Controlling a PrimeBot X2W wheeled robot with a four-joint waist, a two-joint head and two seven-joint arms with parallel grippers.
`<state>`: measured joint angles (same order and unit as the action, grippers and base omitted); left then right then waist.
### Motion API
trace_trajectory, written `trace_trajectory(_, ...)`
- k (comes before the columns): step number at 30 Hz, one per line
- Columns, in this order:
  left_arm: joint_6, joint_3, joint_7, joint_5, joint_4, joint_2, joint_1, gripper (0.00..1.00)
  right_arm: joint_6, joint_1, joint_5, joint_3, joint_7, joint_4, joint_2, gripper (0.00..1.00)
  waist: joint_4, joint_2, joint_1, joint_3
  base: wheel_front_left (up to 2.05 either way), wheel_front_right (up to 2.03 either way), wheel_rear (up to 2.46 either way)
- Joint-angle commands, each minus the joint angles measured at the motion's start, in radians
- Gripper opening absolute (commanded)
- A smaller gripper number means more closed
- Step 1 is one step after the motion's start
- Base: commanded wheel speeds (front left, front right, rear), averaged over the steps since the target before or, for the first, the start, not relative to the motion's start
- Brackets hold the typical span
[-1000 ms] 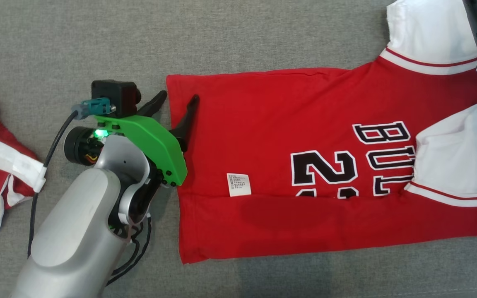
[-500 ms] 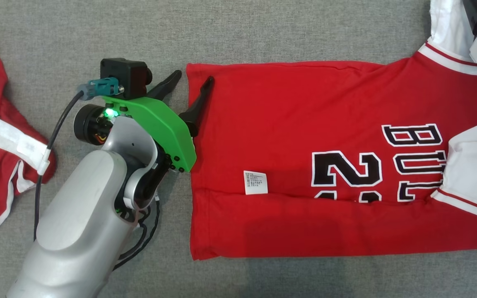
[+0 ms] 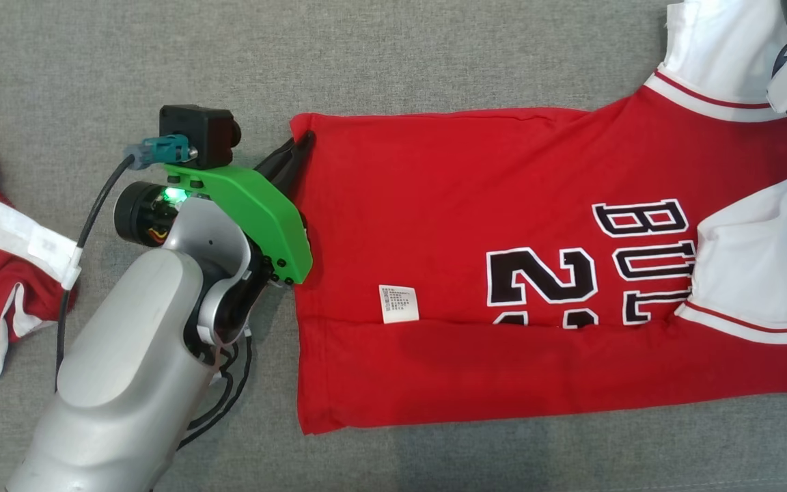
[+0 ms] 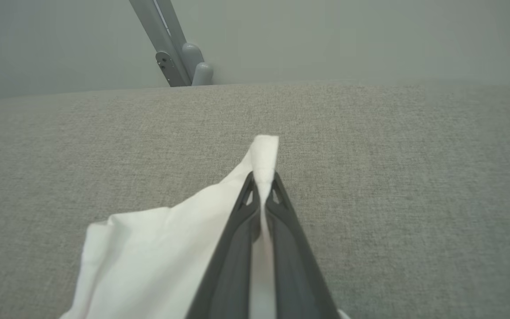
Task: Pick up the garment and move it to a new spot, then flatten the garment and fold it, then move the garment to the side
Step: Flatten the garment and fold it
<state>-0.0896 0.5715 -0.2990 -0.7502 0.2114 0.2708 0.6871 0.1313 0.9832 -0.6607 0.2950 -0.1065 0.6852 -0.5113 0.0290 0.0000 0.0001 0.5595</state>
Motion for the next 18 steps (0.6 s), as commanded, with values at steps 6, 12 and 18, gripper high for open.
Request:
trace_trajectory(6, -0.012, -0.034, 0.037, -0.006, -0.005, 0.029, -0.026, 0.0, -0.001, -0.022, -0.037, 0.027, 0.073, -0.014, -0.019, 0.0, -0.032, 0.0, -0.0001, -0.061, 0.0, 0.0, 0.0)
trace_trajectory(12, -0.031, -0.044, 0.067, -0.007, -0.077, 0.057, -0.102, 0.0, -0.001, -0.095, -0.111, 0.066, 0.127, -0.107, -0.056, 0.0, -0.057, 0.0, -0.0001, -0.12, 0.0, 0.0, 0.0)
trace_trajectory(18, -0.06, -0.044, 0.089, -0.021, -0.19, 0.083, -0.228, 0.0, -0.001, -0.245, -0.183, 0.069, 0.179, -0.25, -0.123, 0.0, -0.077, 0.0, -0.0001, -0.183, 0.0, 0.0, 0.0)
